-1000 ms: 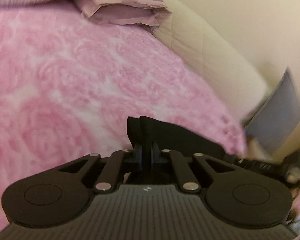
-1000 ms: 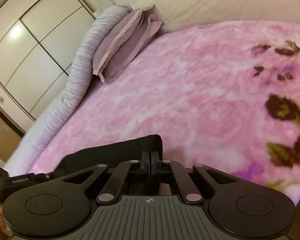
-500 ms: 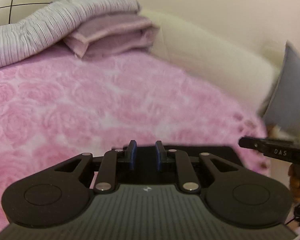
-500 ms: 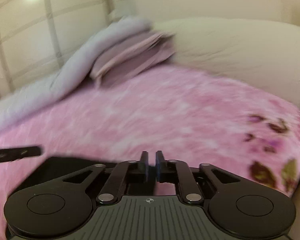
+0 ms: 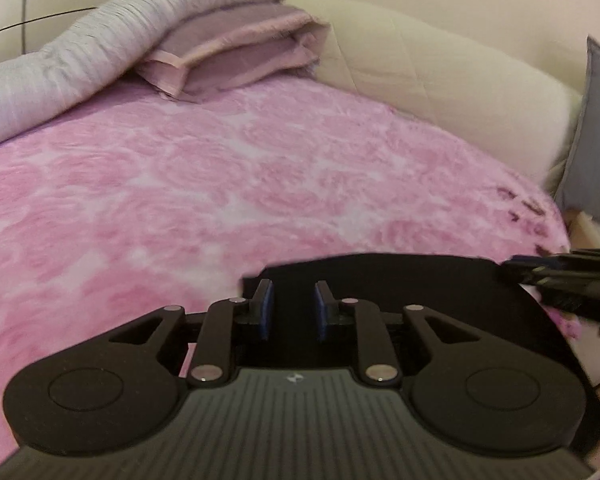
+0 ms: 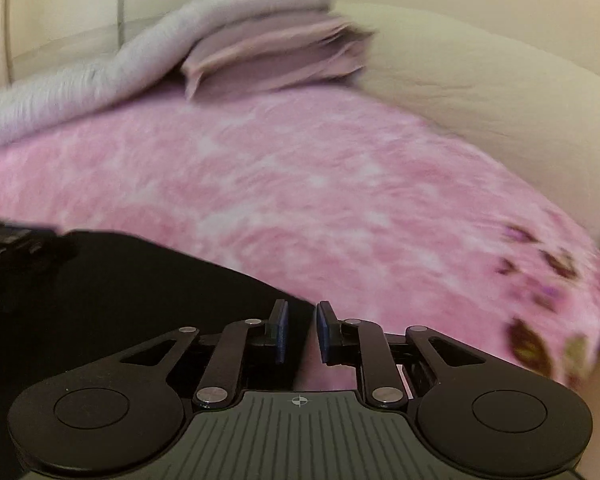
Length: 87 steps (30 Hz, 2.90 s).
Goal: Fold clothes
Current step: 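Open both grippers and pull them back from the folded trousers, then grasp the folded trousers at opposite sides with both grippers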
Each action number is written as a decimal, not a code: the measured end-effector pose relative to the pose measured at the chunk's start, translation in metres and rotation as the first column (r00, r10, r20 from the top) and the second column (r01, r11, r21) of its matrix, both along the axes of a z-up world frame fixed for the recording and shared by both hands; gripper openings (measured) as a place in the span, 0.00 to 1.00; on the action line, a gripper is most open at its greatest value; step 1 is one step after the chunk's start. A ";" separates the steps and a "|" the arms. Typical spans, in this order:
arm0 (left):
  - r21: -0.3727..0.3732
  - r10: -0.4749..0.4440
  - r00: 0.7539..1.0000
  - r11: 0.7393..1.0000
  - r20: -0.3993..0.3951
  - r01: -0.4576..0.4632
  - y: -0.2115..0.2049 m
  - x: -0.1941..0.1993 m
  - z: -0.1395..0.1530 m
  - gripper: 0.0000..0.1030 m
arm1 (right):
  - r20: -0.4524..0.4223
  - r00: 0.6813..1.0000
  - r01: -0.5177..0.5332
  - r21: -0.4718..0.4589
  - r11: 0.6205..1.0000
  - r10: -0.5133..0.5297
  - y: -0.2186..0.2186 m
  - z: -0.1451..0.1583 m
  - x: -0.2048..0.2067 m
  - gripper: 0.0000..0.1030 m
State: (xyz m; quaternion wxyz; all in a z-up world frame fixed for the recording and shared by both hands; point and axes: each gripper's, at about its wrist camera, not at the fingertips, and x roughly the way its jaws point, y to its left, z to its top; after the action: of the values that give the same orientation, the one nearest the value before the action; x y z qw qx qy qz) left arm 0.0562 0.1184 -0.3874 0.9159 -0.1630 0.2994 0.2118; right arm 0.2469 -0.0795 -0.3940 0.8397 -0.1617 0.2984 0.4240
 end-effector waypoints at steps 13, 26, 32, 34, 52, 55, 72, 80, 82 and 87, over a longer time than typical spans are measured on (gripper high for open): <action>-0.130 0.098 0.994 0.986 -0.056 -0.104 -0.088 -0.092 -0.020 0.18 | -0.152 0.988 0.018 0.046 0.999 -0.011 -0.100 -0.002 -0.115 0.20; -0.050 0.240 0.953 0.966 -0.185 -0.253 -0.164 -0.140 0.011 0.37 | -0.239 0.961 0.144 -0.002 0.990 -0.141 -0.136 0.022 -0.174 0.61; -0.003 0.240 0.944 0.969 -0.224 -0.247 -0.201 -0.165 0.019 0.43 | -0.202 0.967 0.150 -0.048 0.987 -0.157 -0.148 0.028 -0.205 0.62; 0.028 0.243 0.946 0.970 -0.212 -0.243 -0.210 -0.172 0.028 0.47 | -0.188 0.969 0.155 -0.042 0.987 -0.161 -0.154 0.034 -0.211 0.63; 0.117 0.298 0.945 0.952 -0.131 -0.284 -0.248 -0.222 0.069 0.57 | -0.108 0.989 0.096 -0.062 0.993 -0.102 -0.180 0.061 -0.267 0.64; 0.124 0.295 0.947 0.952 -0.125 -0.280 -0.253 -0.226 0.072 0.58 | -0.103 0.990 0.093 -0.057 0.994 -0.098 -0.184 0.064 -0.273 0.64; 0.148 0.299 0.951 0.947 -0.078 -0.286 -0.280 -0.254 0.087 0.59 | -0.069 0.997 0.041 -0.004 0.999 -0.041 -0.198 0.083 -0.303 0.64; 0.166 0.298 0.952 0.944 -0.065 -0.284 -0.291 -0.261 0.096 0.60 | -0.064 0.998 0.024 0.023 0.999 -0.022 -0.205 0.091 -0.310 0.64; 0.169 0.294 0.954 0.945 -0.064 -0.281 -0.293 -0.261 0.097 0.60 | -0.064 0.998 0.023 0.030 0.999 -0.021 -0.208 0.093 -0.310 0.64; 0.179 0.283 0.957 0.947 -0.062 -0.268 -0.295 -0.260 0.103 0.61 | -0.066 0.997 0.030 0.045 0.999 -0.027 -0.212 0.096 -0.308 0.64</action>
State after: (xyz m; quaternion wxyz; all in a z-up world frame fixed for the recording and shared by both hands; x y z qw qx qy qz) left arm -0.2035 -0.1768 -0.2845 0.8739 -0.1156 0.2944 0.3693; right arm -0.0611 -0.2913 -0.2975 0.8389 -0.1243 0.3182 0.4237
